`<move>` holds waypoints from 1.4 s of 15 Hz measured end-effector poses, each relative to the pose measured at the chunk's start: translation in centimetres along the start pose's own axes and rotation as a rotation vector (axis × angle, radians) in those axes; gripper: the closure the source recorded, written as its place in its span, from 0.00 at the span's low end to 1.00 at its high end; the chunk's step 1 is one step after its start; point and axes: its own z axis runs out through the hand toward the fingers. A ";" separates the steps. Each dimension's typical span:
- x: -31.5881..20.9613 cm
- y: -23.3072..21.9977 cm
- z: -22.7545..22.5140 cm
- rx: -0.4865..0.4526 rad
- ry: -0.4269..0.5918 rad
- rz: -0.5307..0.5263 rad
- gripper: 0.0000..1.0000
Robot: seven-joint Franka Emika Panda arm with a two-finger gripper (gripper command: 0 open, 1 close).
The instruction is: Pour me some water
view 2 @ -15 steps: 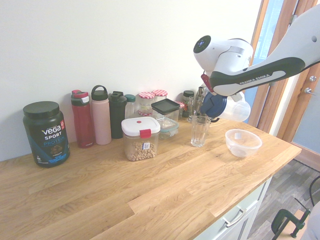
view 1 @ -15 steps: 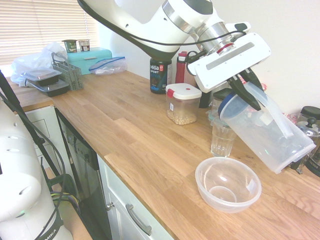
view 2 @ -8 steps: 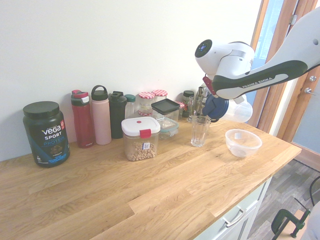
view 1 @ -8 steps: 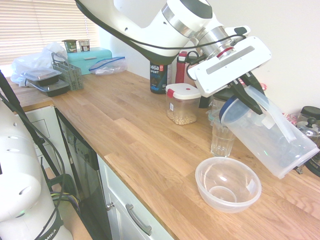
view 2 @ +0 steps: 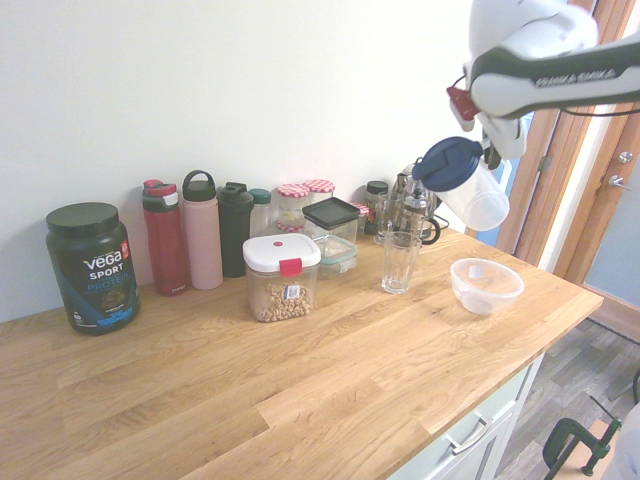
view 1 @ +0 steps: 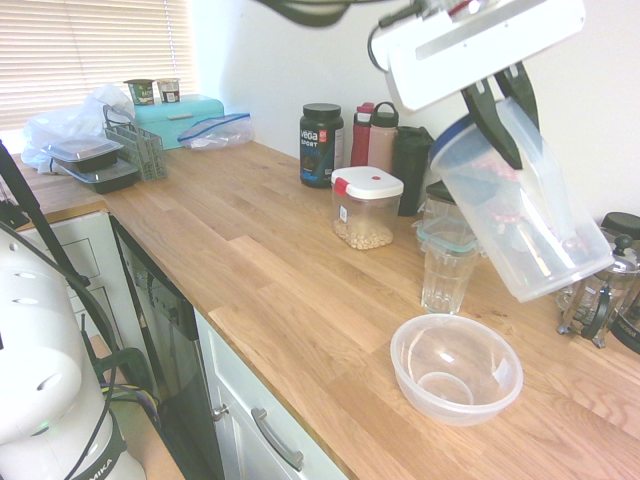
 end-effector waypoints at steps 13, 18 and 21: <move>-6.7 -25.5 -6.8 0.557 -0.024 0.580 1.00; -5.3 -34.2 -8.4 0.677 0.099 0.757 1.00; -5.8 -38.4 -6.6 0.675 0.116 0.748 1.00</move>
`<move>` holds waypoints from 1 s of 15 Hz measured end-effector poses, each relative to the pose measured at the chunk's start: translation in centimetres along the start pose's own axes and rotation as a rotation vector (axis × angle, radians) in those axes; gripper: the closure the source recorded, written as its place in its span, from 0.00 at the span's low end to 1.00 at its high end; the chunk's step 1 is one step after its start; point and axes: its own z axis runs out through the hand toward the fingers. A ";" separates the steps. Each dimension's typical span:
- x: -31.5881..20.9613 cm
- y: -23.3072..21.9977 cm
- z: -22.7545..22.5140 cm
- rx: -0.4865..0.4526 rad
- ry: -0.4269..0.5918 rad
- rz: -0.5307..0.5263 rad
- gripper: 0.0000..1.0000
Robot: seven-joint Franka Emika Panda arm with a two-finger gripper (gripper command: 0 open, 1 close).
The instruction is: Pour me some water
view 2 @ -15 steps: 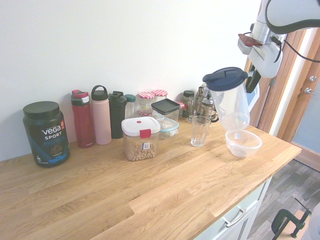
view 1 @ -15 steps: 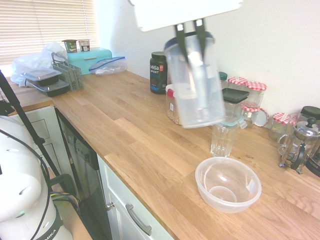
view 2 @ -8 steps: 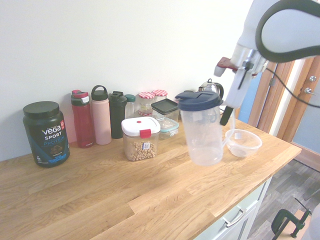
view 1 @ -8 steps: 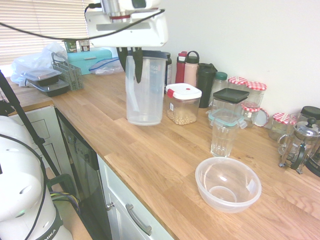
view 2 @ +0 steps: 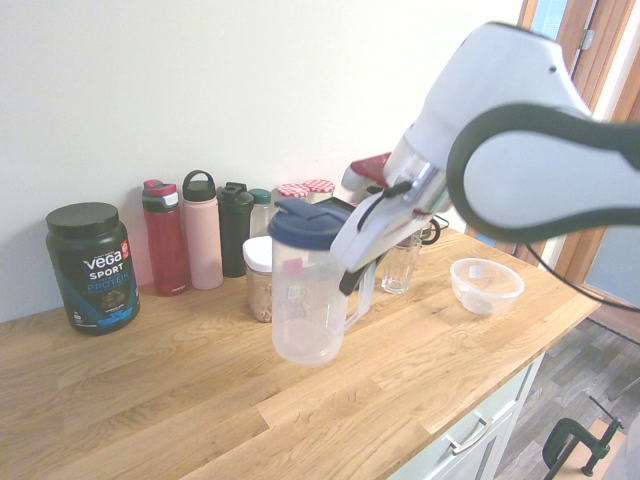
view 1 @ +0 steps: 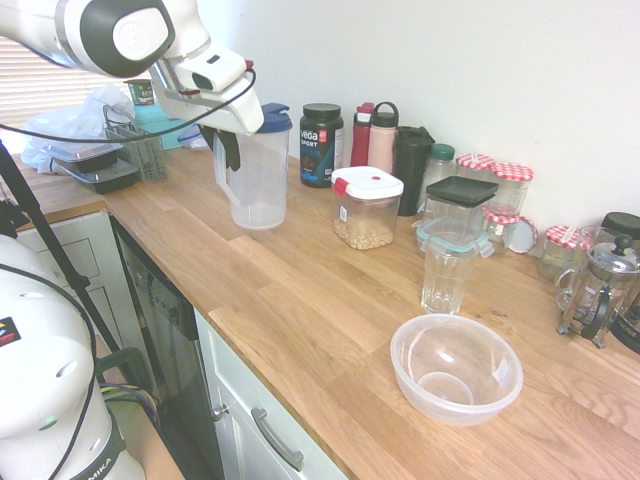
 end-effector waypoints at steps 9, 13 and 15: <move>-0.3 0.4 5.3 -0.009 0.005 -0.056 1.00; 0.1 0.5 6.8 -0.036 0.012 -0.064 0.00; 0.5 0.7 6.9 -0.038 0.015 -0.054 0.00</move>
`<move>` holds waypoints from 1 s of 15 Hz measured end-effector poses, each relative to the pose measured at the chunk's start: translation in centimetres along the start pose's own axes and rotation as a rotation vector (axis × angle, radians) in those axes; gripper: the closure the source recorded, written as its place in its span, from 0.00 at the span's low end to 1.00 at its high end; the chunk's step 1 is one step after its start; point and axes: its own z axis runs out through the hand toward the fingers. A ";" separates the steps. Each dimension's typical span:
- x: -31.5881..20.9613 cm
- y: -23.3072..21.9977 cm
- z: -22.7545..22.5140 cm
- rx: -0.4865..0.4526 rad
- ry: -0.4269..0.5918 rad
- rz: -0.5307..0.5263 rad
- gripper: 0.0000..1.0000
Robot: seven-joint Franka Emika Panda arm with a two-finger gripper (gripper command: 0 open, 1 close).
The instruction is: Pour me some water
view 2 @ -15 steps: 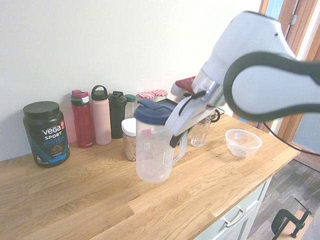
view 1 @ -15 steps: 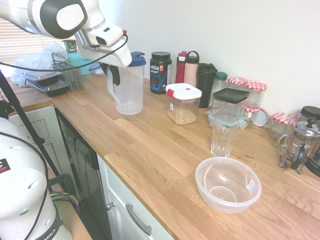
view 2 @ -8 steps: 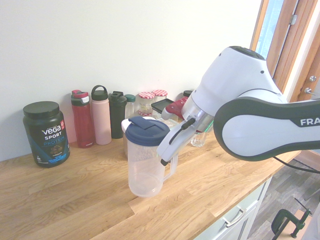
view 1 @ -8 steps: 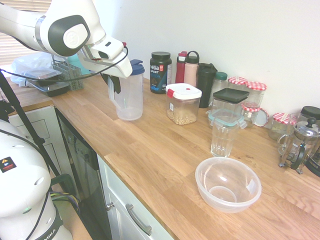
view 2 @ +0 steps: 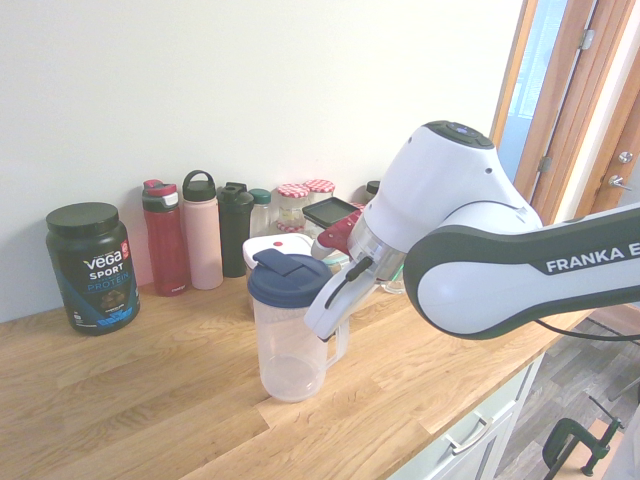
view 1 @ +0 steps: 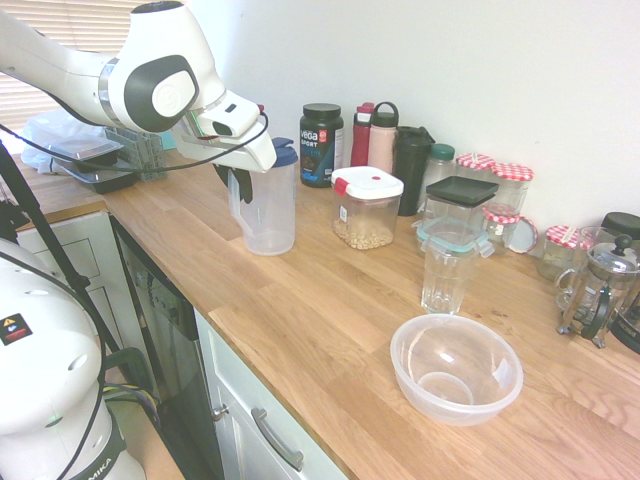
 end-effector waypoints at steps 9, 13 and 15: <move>1.0 1.5 -1.4 -0.027 -0.005 -0.004 0.00; 0.3 4.8 -7.7 -0.058 -0.048 -0.085 0.00; 0.6 7.3 -10.6 -0.053 -0.054 -0.084 0.00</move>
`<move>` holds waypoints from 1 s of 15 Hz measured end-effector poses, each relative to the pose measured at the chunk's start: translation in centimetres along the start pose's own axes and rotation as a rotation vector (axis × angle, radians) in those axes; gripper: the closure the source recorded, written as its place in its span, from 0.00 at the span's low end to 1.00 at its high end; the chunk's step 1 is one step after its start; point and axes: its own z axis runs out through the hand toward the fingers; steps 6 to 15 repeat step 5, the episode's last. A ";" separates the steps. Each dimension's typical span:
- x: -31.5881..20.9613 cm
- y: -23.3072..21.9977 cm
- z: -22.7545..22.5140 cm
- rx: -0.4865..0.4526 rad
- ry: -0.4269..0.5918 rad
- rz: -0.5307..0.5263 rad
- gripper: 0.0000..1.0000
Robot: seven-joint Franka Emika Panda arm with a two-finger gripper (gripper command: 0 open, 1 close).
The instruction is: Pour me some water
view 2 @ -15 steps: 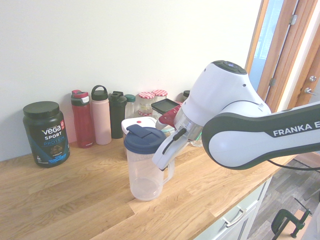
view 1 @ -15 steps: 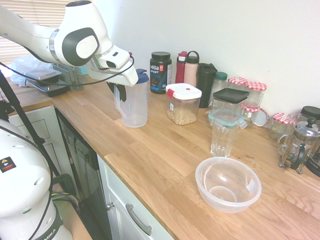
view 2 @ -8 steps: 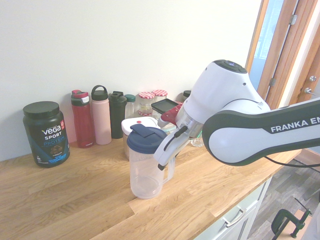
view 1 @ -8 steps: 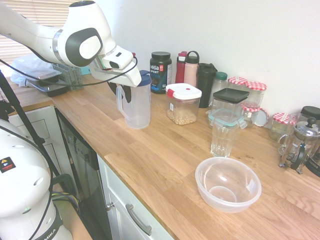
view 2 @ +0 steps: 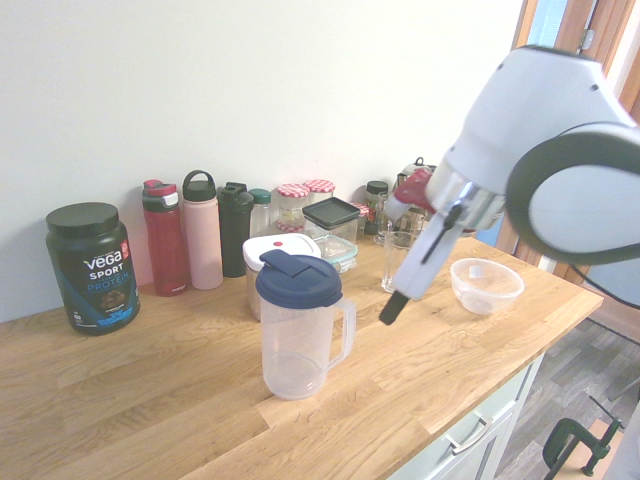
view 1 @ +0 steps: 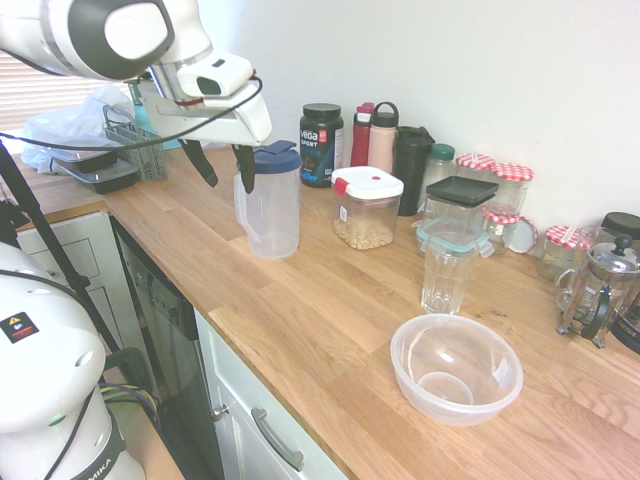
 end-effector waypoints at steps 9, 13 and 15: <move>5.6 6.3 3.1 -0.077 -0.030 0.145 0.00; 5.6 6.3 3.1 -0.077 -0.030 0.145 0.00; 5.6 6.3 3.1 -0.077 -0.030 0.145 0.00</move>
